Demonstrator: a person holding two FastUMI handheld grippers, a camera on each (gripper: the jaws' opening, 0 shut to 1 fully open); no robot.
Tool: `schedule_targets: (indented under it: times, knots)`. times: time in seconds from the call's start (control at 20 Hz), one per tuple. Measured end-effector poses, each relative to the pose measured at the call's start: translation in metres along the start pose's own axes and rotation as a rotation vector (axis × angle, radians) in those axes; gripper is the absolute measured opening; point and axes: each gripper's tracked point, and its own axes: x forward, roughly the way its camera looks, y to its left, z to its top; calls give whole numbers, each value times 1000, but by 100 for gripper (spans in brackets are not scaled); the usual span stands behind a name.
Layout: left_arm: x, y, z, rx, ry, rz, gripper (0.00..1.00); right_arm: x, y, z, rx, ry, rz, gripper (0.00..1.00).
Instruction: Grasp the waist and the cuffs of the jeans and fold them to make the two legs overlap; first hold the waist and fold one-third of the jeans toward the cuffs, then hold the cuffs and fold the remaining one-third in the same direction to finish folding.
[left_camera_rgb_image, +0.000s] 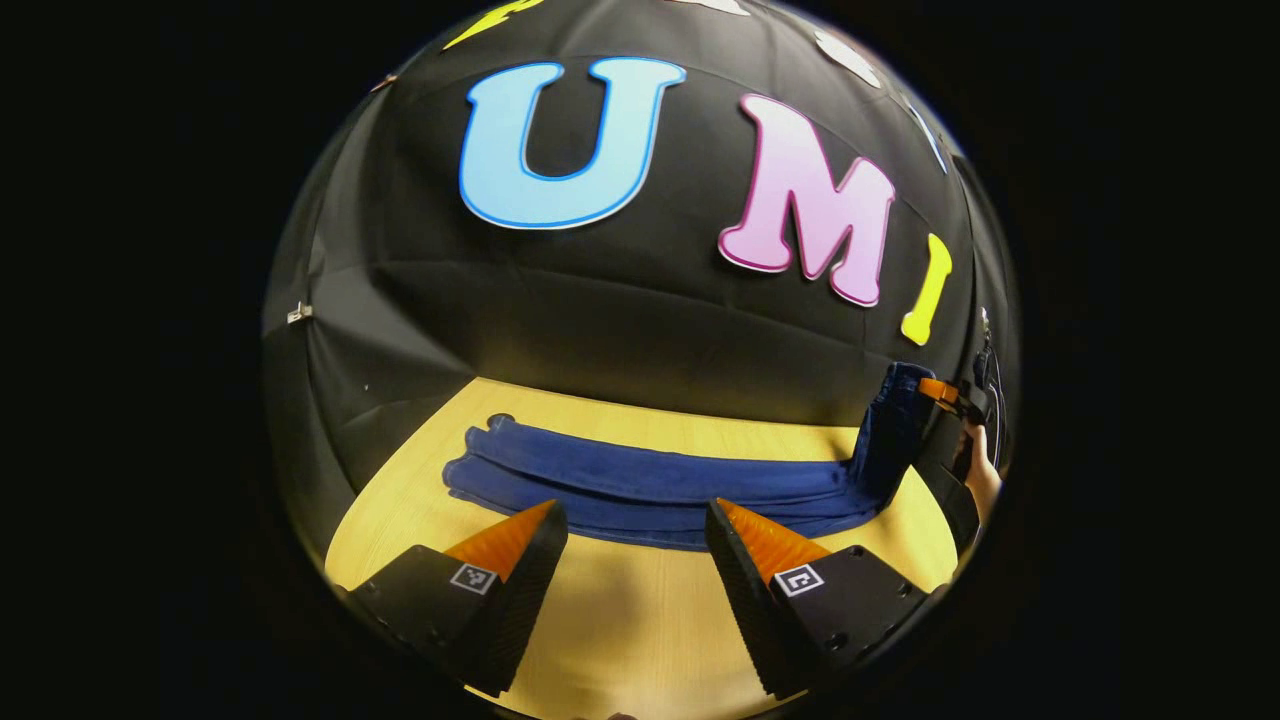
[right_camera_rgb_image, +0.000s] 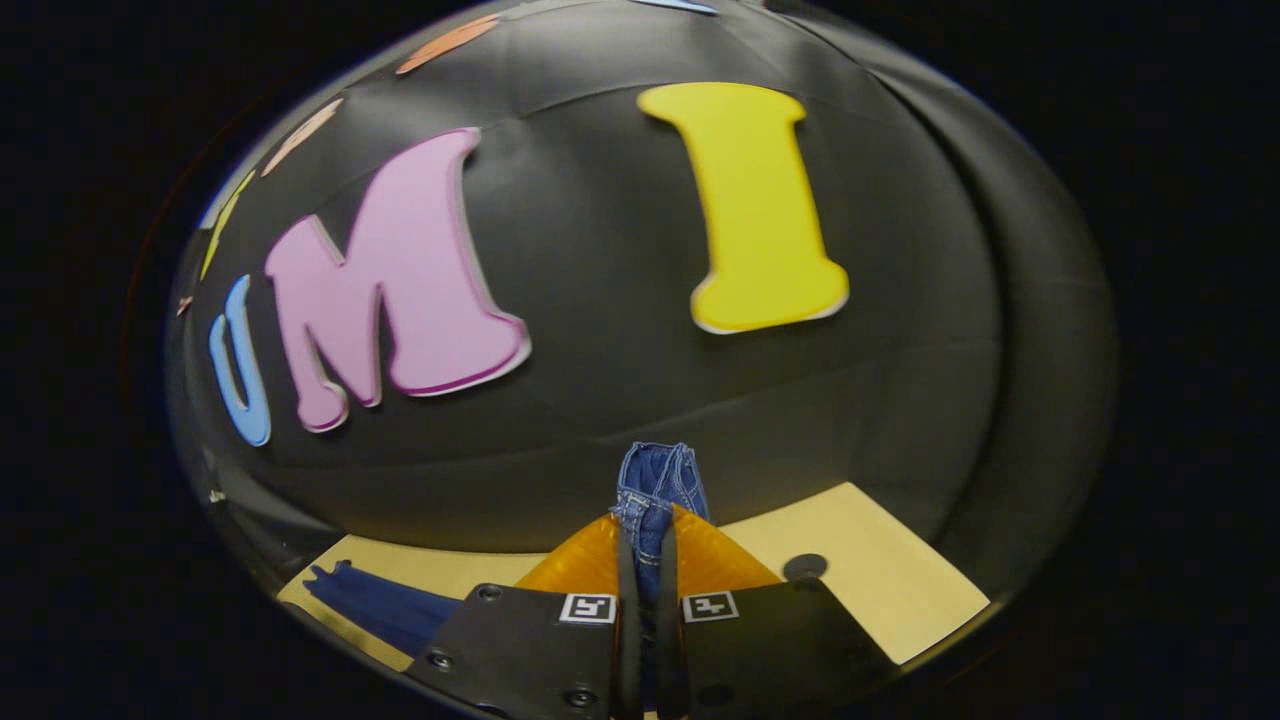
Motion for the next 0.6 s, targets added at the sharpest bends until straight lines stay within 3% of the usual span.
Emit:
schedule_targets:
  times: [0.2, 0.4, 0.5, 0.6]
  knots:
    - [2, 37, -3, -52, -15, 43, 79, -5, -5, -2, -74, 35, 182, 9]
    - [7, 78, -13, -132, 2, 100, 82, 9, -3, -25, -103, 138, 278, 9]
    - [12, 107, -22, -88, 22, 176, 77, 15, -1, -42, -129, 206, 317, 9]
    - [19, 129, -27, -32, 37, 219, 81, 23, -3, -56, -149, 254, 319, 9]
